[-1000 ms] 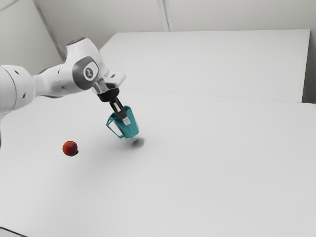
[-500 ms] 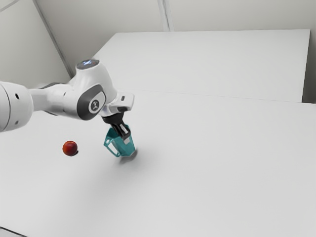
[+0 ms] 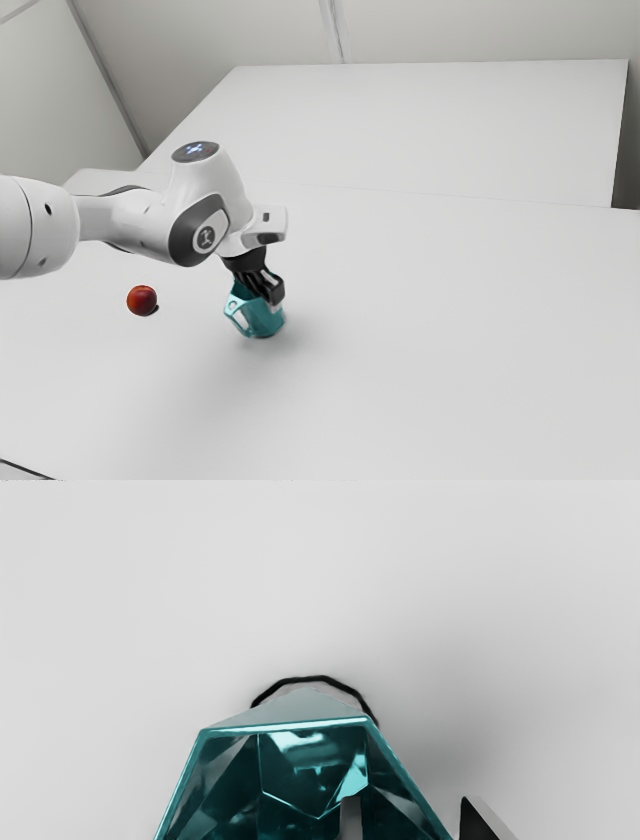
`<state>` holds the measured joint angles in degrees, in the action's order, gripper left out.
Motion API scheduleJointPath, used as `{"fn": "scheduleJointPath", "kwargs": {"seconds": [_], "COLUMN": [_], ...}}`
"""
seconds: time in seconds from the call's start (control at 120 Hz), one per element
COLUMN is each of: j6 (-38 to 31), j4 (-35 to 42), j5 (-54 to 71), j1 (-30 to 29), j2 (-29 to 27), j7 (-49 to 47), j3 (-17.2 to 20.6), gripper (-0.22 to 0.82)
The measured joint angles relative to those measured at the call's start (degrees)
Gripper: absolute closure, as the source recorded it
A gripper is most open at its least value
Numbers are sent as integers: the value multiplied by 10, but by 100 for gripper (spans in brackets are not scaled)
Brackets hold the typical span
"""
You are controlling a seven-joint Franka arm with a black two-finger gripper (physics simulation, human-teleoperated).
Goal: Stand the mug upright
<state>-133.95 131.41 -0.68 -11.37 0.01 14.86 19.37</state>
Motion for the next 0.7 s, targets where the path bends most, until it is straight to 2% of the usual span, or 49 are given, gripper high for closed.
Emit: {"fn": "scheduleJointPath", "kwargs": {"seconds": [0.117, 0.258, 0.333, 0.483, 0.7], "j6": [0, 30, 61, 154, 258], "j4": [1, -29, -61, -186, -283], "j5": [-2, -2, -2, -3, -5], "j1": [1, -24, -43, -46, -45], "j2": [-8, -48, -62, -41, -32], "j7": [-10, -20, -25, -34, -51], "j3": [4, 11, 14, 11, -5], "gripper": [27, 14, 10, 5, 2]}}
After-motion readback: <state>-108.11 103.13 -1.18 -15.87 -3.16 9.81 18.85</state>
